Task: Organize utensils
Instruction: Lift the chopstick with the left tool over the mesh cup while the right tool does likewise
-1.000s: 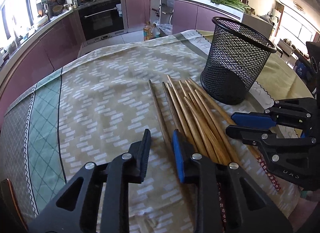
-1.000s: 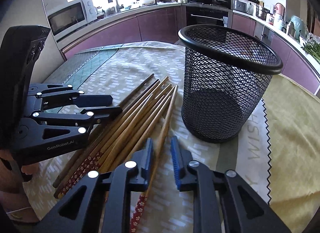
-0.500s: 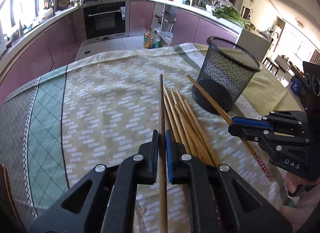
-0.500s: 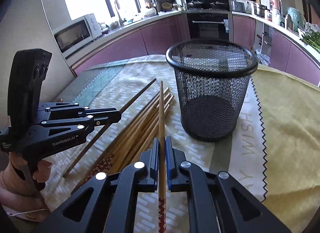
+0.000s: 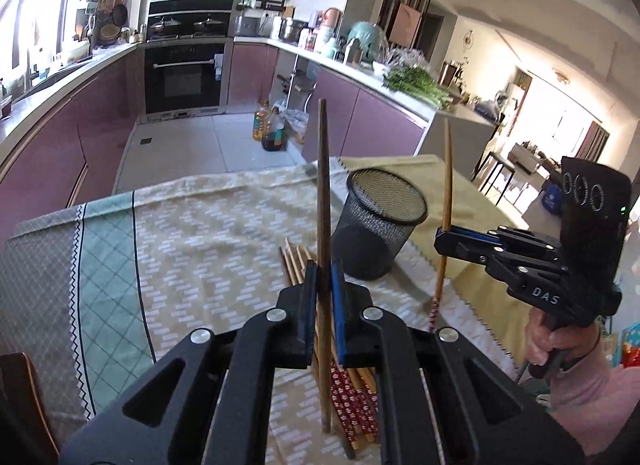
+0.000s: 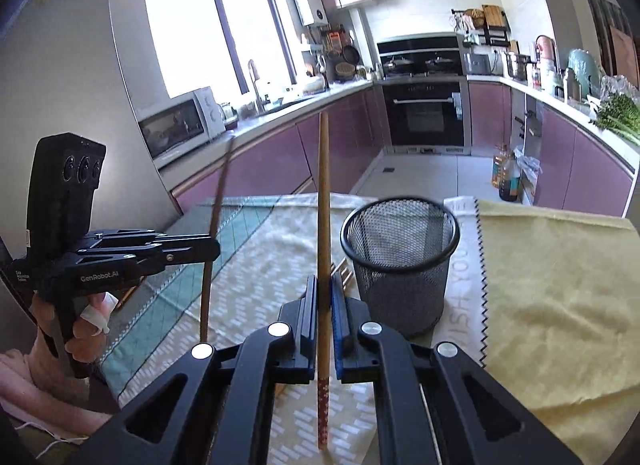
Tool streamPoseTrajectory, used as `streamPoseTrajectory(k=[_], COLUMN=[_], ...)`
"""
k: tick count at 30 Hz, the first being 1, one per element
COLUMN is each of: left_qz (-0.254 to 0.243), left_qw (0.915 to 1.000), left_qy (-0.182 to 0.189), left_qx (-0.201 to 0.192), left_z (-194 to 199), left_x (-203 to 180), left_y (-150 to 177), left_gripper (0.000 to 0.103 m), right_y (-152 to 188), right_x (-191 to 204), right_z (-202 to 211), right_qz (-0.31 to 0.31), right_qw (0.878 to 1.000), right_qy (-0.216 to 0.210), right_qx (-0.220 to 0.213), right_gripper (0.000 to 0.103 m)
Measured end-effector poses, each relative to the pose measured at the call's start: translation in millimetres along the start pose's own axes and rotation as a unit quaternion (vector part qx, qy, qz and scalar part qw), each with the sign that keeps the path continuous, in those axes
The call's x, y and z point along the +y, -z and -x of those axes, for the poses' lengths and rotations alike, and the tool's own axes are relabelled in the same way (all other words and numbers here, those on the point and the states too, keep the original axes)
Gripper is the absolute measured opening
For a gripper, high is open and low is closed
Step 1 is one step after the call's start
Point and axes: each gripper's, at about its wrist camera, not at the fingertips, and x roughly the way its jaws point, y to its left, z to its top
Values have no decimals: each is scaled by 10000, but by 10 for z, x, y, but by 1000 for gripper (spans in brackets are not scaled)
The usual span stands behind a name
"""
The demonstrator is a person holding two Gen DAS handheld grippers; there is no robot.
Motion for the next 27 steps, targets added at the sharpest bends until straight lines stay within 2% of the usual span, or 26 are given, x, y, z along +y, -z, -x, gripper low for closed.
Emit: streamPoseTrajectory(k=[5, 8, 21, 27], left_qz=[2, -38, -109, -260], left_qw=[9987, 9973, 9898, 9899], left_qy=[337, 400, 868, 735], left_qx=[-380, -607, -1128, -1187], left_z=[256, 319, 222, 52], left_x=[-47, -106, -414, -568], left_y=[-149, -270, -989, -1209], left_gripper=[8, 8, 8, 8], right_y=[-142, -253, -813, -928], right_x=[-40, -66, -88, -187], right_z=[152, 242, 466, 375], right_qz=[6, 12, 293, 349], right_qw=[9995, 9987, 9919, 9899], right_qy=[-73, -54, 129, 349], right_qx=[-305, -515, -1230, -1328], right_gripper=[6, 6, 6, 6])
